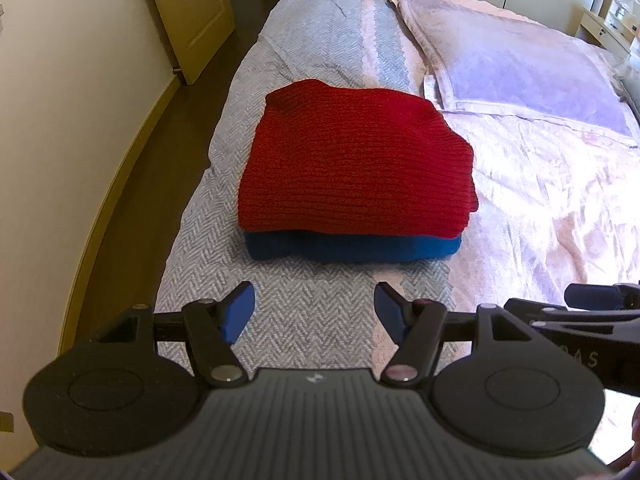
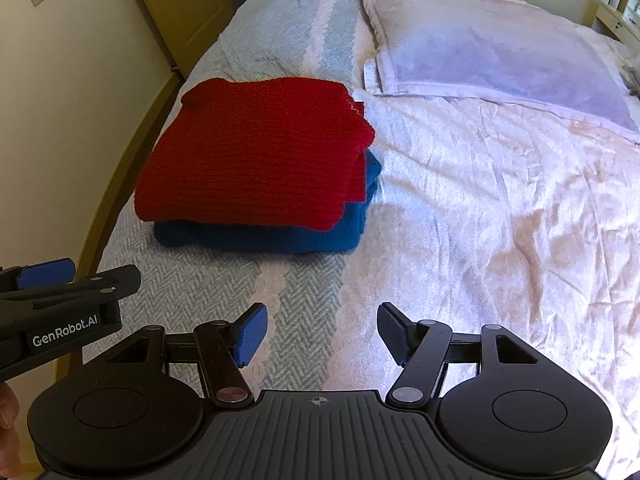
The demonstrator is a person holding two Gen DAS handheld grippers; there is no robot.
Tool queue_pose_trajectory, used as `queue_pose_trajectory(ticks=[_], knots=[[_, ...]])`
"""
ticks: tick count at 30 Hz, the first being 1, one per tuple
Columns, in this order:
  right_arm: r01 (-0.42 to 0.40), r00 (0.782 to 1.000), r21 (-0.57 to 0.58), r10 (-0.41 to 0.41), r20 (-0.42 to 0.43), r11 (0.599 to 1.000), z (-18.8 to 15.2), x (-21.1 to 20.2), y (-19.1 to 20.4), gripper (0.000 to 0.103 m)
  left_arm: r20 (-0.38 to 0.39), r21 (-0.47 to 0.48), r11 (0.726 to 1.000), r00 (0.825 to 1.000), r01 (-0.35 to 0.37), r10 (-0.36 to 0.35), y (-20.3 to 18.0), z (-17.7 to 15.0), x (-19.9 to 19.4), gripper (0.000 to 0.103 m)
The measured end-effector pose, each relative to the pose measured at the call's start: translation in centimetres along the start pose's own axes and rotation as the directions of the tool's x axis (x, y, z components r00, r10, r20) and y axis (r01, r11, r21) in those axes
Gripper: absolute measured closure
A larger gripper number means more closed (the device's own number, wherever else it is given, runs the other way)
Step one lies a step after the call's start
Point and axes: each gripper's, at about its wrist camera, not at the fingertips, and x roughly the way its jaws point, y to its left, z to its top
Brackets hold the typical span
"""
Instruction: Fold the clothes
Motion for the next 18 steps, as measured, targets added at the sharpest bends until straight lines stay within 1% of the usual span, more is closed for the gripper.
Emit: queue_pose_trajectory(ticks=[4,12,18], knots=[[-0.002,1.000,-0.005,0.002,0.001,1.000,0.0,0.1,0.2,0.039,0.002,-0.007,1.000,1.000,0.003,-0.003,0.2,-0.1,0.0,0.040],[-0.014,1.000,-0.022,0.014,0.015,1.000,-0.6,-0.5,0.6,0.039,0.014,-0.009,1.000,1.000,-0.017,0.017,0.5,-0.7,-0.5,0.040],[-0.022,0.999,-0.029,0.023,0.033,0.999,-1.3,-1.3,0.8,0.039,0.047,-0.023,0.999,0.998,-0.028,0.029,0.6,-1.5,-1.6,0.040]])
